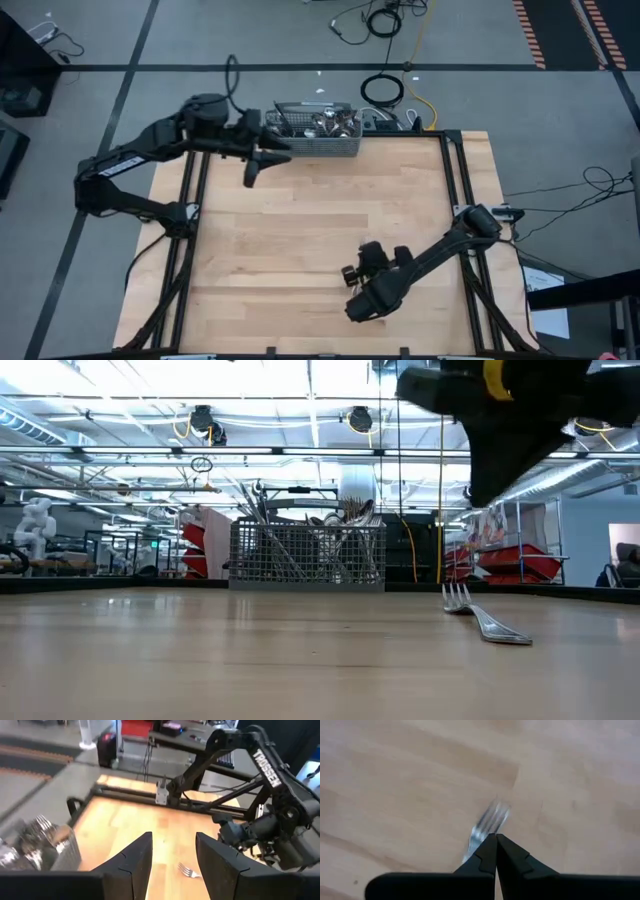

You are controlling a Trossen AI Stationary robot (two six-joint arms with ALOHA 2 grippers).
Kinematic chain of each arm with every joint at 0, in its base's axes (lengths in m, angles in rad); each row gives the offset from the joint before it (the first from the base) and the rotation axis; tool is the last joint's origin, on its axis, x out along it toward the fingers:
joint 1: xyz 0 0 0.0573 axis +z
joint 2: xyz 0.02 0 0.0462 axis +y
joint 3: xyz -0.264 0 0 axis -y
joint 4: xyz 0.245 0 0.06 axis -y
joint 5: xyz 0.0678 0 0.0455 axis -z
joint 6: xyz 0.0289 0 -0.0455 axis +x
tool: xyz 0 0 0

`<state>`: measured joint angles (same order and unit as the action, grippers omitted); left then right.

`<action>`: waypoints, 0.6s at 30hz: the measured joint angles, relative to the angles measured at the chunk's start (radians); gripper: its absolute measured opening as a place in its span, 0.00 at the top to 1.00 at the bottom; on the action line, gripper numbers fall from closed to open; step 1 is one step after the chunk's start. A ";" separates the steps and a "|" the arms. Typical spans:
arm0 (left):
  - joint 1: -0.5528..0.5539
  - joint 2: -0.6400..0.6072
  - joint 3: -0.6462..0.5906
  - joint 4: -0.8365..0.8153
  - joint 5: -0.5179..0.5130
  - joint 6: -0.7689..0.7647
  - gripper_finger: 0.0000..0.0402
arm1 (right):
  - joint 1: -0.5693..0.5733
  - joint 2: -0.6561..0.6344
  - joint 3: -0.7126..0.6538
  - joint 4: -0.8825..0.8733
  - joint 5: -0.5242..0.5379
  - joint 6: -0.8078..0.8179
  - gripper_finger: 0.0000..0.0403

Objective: Sort silverware
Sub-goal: Put the silver fork into the utensil holder

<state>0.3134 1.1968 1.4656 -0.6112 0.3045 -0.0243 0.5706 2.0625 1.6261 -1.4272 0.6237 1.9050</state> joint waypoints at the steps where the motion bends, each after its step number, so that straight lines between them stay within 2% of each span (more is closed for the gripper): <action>1: 0.000 0.013 0.000 0.000 0.000 -0.018 0.60 | 0.000 0.001 0.000 0.014 -0.035 0.011 0.99; 4: 0.000 0.042 -0.001 -0.002 0.021 -0.023 0.60 | 0.015 0.008 0.000 0.062 -0.084 0.063 0.95; 7: 0.000 0.054 -0.001 0.009 0.063 -0.023 0.60 | 0.036 0.036 0.001 0.094 -0.080 0.131 0.86; 14: 0.000 0.056 -0.001 0.019 0.068 -0.022 0.60 | 0.038 0.118 0.001 0.127 -0.077 0.223 0.59; 18: 0.000 0.056 -0.001 0.022 0.068 -0.023 0.60 | 0.017 0.154 0.002 0.163 -0.040 0.227 0.51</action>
<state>0.3134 1.2530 1.4647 -0.5897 0.3725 -0.0471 0.5874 2.2168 1.6283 -1.2638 0.5841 2.1317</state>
